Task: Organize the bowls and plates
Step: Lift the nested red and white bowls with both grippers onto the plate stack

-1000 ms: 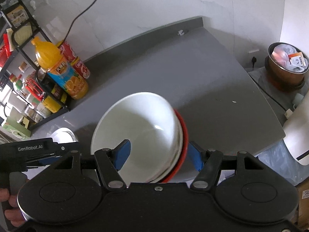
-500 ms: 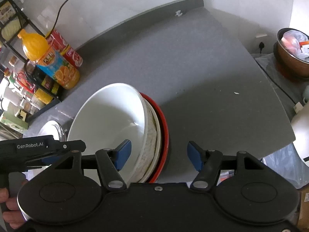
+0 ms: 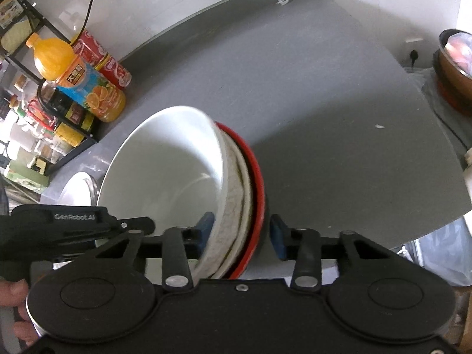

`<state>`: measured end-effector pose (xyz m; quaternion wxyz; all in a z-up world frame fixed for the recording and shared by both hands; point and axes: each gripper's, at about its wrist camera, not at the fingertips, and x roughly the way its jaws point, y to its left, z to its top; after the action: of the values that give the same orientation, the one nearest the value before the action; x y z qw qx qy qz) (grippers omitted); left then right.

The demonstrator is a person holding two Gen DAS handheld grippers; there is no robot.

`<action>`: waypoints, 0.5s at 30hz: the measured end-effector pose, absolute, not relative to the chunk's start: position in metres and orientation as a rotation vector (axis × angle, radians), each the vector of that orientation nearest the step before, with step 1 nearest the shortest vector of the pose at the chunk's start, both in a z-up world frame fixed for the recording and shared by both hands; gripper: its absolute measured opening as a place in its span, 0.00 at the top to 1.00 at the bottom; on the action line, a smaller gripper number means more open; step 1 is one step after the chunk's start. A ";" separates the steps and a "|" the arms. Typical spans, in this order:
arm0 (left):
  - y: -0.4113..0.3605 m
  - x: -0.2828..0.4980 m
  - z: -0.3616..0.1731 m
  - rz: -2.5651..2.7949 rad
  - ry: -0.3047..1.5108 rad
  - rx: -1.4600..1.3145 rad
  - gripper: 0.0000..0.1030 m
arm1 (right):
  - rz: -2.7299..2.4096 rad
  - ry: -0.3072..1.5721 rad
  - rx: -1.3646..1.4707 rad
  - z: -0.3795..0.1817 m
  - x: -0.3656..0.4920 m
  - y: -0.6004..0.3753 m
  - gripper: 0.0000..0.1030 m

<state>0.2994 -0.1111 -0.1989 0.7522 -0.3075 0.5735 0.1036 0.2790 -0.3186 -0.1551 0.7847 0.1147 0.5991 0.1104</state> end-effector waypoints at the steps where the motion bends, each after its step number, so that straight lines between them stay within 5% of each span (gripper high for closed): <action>1: -0.110 0.299 -0.199 0.227 1.252 -0.677 0.76 | 0.237 1.289 0.237 -0.155 0.278 -0.318 0.64; 15: -0.115 0.298 -0.182 0.184 1.228 -0.629 0.77 | 0.242 1.228 0.182 -0.134 0.278 -0.314 0.68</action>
<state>0.2980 -0.1148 -0.1817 0.7673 -0.2899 0.5657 0.0848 0.2777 -0.3137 -0.1344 0.8066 0.0850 0.5739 0.1130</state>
